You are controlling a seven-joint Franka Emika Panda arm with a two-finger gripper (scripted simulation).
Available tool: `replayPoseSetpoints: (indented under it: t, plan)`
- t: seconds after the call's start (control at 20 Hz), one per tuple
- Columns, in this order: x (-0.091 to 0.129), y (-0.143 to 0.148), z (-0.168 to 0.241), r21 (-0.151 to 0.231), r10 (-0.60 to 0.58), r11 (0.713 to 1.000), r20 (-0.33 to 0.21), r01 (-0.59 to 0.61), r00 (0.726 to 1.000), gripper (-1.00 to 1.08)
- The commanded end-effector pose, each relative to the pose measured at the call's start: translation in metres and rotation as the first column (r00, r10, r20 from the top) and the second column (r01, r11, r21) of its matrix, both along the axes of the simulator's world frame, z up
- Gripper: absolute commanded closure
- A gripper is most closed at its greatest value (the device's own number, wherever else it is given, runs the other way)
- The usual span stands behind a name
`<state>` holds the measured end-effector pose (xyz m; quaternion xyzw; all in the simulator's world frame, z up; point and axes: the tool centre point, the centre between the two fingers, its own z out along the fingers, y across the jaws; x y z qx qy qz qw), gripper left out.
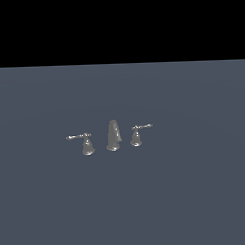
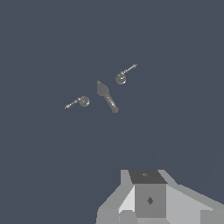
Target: Turn on the faucet by rotating a designated handle.
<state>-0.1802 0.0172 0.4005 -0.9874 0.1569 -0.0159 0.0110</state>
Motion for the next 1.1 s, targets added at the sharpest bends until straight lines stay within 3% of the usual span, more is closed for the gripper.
replayPoseSetpoints:
  t: [0.0, 0.5, 1.05]
  plan:
    - [0.015, 0.002, -0.020, 0.001, -0.062, 0.998, -0.002, 0.062, 0.998, 1.08]
    - [0.073, 0.001, -0.093, 0.003, -0.286, 0.958, -0.012, 0.286, 0.958, 1.08]
    - [0.129, -0.013, -0.167, 0.001, -0.497, 0.868, -0.021, 0.497, 0.868, 1.08]
